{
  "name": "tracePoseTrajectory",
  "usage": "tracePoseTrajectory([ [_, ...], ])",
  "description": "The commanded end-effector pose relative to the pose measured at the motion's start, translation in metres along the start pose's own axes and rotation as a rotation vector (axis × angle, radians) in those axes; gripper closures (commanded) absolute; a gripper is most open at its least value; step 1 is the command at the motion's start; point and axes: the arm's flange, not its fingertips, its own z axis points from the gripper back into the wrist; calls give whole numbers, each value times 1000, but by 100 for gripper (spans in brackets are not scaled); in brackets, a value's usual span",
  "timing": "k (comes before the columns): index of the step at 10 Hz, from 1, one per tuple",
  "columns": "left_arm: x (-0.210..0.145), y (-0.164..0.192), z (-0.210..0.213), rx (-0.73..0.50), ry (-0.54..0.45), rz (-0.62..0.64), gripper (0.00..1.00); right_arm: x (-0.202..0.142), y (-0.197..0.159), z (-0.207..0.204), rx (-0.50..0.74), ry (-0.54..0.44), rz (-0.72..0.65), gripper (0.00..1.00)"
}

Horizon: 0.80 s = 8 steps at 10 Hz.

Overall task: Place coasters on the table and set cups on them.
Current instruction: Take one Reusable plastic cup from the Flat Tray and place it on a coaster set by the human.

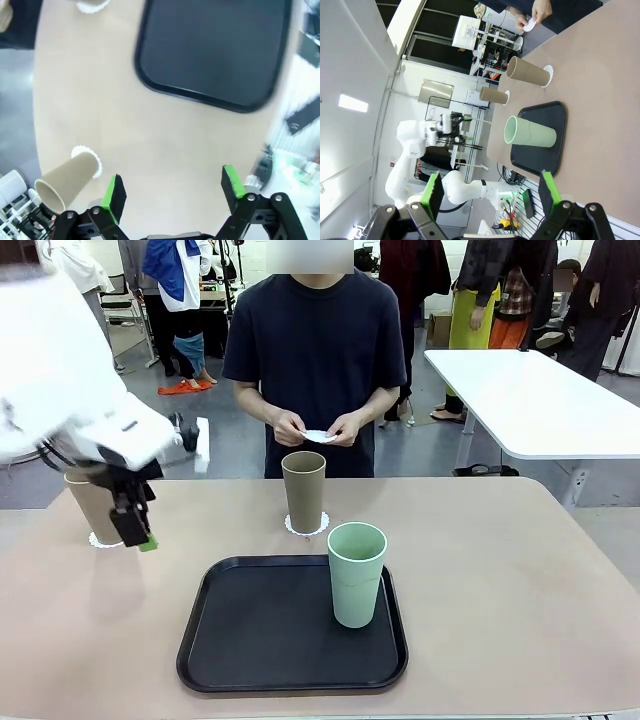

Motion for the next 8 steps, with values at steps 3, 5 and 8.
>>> tracePoseTrajectory([
  [3,-24,-7,-3,-137,-84,93,0,1,0,-2,7,-14,-4,0],
  [5,-18,-6,16,-121,-26,43,0,1,0,-2,7,-14,-4,0],
  [8,-18,-6,16,-121,-26,43,0,1,0,-2,7,-14,-4,0],
])
